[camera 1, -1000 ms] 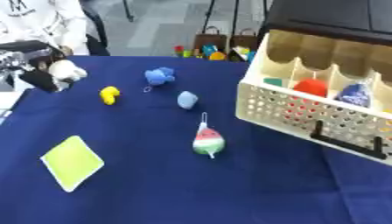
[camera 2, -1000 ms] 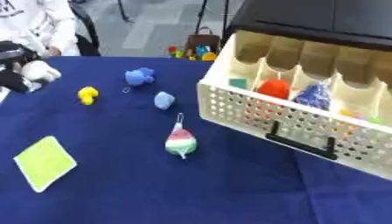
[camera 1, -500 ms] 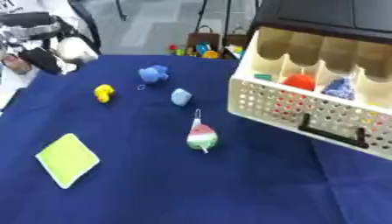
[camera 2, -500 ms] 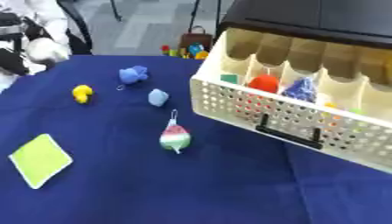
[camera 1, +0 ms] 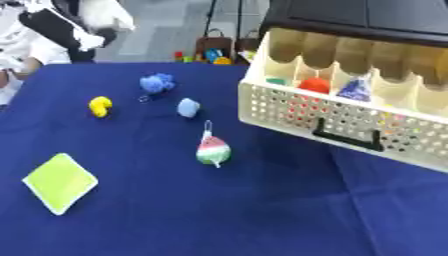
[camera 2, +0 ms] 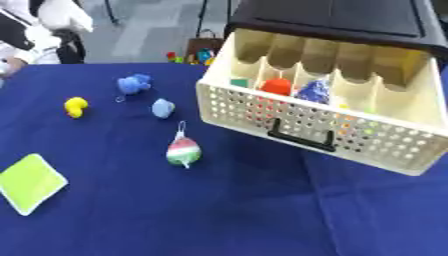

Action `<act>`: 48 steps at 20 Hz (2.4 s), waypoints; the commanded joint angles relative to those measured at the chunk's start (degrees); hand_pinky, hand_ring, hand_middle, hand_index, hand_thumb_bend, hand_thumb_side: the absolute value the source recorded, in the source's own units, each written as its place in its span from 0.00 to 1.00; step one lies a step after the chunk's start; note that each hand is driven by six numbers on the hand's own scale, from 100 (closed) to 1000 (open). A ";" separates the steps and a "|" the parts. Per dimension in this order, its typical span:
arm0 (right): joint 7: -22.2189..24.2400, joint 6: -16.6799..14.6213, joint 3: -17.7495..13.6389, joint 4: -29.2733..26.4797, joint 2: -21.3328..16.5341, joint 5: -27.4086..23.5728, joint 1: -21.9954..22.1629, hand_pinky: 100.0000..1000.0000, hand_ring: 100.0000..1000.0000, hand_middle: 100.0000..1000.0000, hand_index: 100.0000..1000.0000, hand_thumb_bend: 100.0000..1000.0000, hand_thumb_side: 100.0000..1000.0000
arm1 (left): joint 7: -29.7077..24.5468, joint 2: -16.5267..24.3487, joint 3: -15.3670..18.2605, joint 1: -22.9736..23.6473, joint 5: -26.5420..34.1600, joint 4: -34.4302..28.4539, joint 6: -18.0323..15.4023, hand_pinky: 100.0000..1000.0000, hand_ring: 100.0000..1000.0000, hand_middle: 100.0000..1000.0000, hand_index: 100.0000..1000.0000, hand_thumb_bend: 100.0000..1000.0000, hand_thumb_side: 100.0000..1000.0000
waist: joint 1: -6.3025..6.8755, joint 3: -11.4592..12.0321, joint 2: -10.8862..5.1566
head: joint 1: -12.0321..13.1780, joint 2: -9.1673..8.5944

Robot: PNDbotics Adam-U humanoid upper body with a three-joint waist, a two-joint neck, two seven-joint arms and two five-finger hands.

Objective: Pick up objects from table and place into drawer.

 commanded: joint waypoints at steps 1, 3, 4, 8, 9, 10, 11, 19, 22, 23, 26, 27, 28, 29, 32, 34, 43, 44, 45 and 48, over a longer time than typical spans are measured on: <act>-1.31 -0.36 -0.91 -0.50 -2.33 0.24 -0.28 0.60 0.57 0.64 0.69 0.00 0.88 | -1.09 -0.67 -0.70 -2.82 0.70 -1.71 0.01 0.42 0.62 0.52 0.70 0.00 0.16 | 0.01 -0.17 -1.38 | -0.30 0.55; -1.90 -0.25 -1.25 -0.50 -2.87 0.46 -0.20 0.61 0.57 0.65 0.69 0.00 0.88 | -1.23 -2.28 -1.50 -4.42 0.87 -2.08 0.14 0.42 0.62 0.52 0.70 0.00 0.16 | 0.15 -0.39 -1.62 | -0.44 0.69; -2.22 -0.18 -1.41 -0.50 -3.09 0.57 -0.15 0.61 0.57 0.65 0.69 0.00 0.88 | -1.19 -2.91 -1.90 -5.00 1.11 -2.23 0.26 0.42 0.62 0.51 0.70 0.00 0.16 | 0.21 -0.47 -1.72 | -0.55 0.74; -3.18 0.05 -1.64 -0.50 -3.61 0.95 0.06 0.62 0.57 0.65 0.69 0.00 0.88 | -0.35 -4.71 -3.68 -6.56 2.00 -3.09 1.59 0.41 0.62 0.51 0.70 0.00 0.16 | 0.52 -0.90 -2.04 | -1.01 0.89; -3.29 0.11 -1.62 -0.50 -3.65 1.01 0.10 0.62 0.57 0.65 0.69 0.00 0.88 | -0.32 -5.03 -4.25 -6.83 2.20 -3.45 1.96 0.41 0.62 0.52 0.70 0.00 0.16 | 0.62 -1.00 -2.10 | -1.26 0.96; -3.34 0.16 -1.58 -0.50 -3.68 1.04 0.14 0.62 0.57 0.65 0.69 0.00 0.88 | -0.38 -5.42 -4.85 -7.14 2.39 -3.86 2.30 0.41 0.62 0.52 0.70 0.00 0.16 | 0.73 -1.10 -2.15 | -1.55 1.06; -3.33 0.21 -1.50 -0.50 -3.68 1.05 0.17 0.62 0.57 0.65 0.69 0.00 0.88 | -0.50 -5.95 -5.48 -7.51 2.66 -4.27 2.70 0.41 0.62 0.51 0.70 0.00 0.16 | 0.85 -1.20 -2.21 | -1.78 1.18; -3.13 0.33 -1.21 -0.50 -3.82 0.78 0.16 0.62 0.57 0.66 0.69 0.00 0.88 | -1.11 -9.91 -8.28 -10.69 4.91 -5.29 4.84 0.41 0.61 0.51 0.69 0.00 0.18 | 1.46 -2.22 -2.73 | -1.08 1.51; -3.00 0.38 -1.16 -0.50 -3.84 0.66 0.13 0.62 0.57 0.66 0.69 0.00 0.88 | -1.39 -10.74 -8.76 -11.44 5.09 -5.16 5.15 0.41 0.61 0.51 0.69 0.00 0.18 | 1.60 -2.37 -2.87 | -0.87 1.51; -2.94 0.38 -1.10 -0.50 -3.81 0.60 0.11 0.63 0.57 0.66 0.69 0.00 0.89 | -1.39 -10.95 -8.89 -11.65 5.19 -5.28 5.11 0.41 0.62 0.51 0.69 0.00 0.17 | 1.68 -2.50 -2.97 | -0.65 1.53; -2.56 0.35 -0.73 -0.50 -3.73 0.30 -0.03 0.63 0.57 0.66 0.69 0.00 0.89 | -1.84 -13.48 -9.57 -13.77 5.70 -5.30 5.28 0.41 0.62 0.51 0.69 0.00 0.16 | 2.15 -3.02 -3.34 | 0.07 1.57; -2.43 0.31 -0.64 -0.50 -3.72 0.22 -0.09 0.63 0.57 0.66 0.69 0.00 0.89 | -2.01 -14.24 -9.78 -14.41 5.58 -5.02 5.39 0.41 0.62 0.51 0.69 0.00 0.16 | 2.32 -3.19 -3.41 | 0.35 1.52; -2.32 0.28 -0.57 -0.50 -3.71 0.14 -0.15 0.63 0.57 0.66 0.69 0.00 0.89 | -2.12 -14.88 -9.95 -14.94 5.46 -4.70 5.46 0.41 0.62 0.51 0.69 0.00 0.16 | 2.47 -3.35 -3.45 | 0.62 1.47; -2.24 0.27 -0.53 -0.50 -3.68 0.06 -0.19 0.63 0.57 0.66 0.69 0.00 0.89 | -2.19 -15.42 -10.11 -15.39 5.35 -4.43 5.48 0.41 0.62 0.51 0.69 0.00 0.16 | 2.60 -3.47 -3.47 | 0.86 1.43; -2.02 0.32 -0.45 -0.50 -3.53 -0.09 -0.23 0.62 0.57 0.66 0.69 0.00 0.89 | -2.26 -17.01 -10.56 -16.57 5.32 -3.95 5.43 0.41 0.62 0.51 0.68 0.00 0.17 | 2.92 -3.70 -3.40 | 1.20 1.42; -1.88 0.39 -0.37 -0.50 -3.41 -0.19 -0.31 0.62 0.57 0.66 0.69 0.00 0.89 | -2.04 -18.02 -10.84 -17.05 5.43 -3.57 5.55 0.40 0.61 0.50 0.68 0.00 0.17 | 3.13 -3.82 -3.35 | 1.35 1.45; -1.62 0.43 -0.10 -0.50 -2.97 -0.68 -1.25 0.63 0.56 0.67 0.68 0.00 0.89 | 0.93 -22.08 -11.97 -18.27 6.68 -1.93 6.87 0.39 0.60 0.49 0.68 0.00 0.20 | 4.04 -5.03 -3.00 | 2.69 0.25; -1.61 0.43 -0.10 -0.50 -2.93 -0.73 -1.33 0.63 0.56 0.67 0.68 0.00 0.89 | 1.19 -22.42 -12.18 -18.37 6.79 -1.66 7.04 0.39 0.60 0.49 0.67 0.00 0.20 | 4.13 -5.18 -2.95 | 2.84 0.13; -1.61 0.45 -0.10 -0.50 -2.90 -0.77 -1.38 0.63 0.56 0.67 0.68 0.00 0.89 | 1.42 -22.74 -12.35 -18.48 6.85 -1.41 7.18 0.39 0.60 0.49 0.67 0.00 0.20 | 4.20 -5.29 -2.90 | 2.95 0.03; -1.55 0.55 -0.07 -0.50 -2.72 -0.89 -1.52 0.63 0.56 0.67 0.68 0.00 0.89 | 1.91 -23.59 -12.79 -18.73 7.06 -0.79 7.39 0.38 0.60 0.49 0.67 0.00 0.21 | 4.42 -5.48 -2.84 | 3.29 -0.25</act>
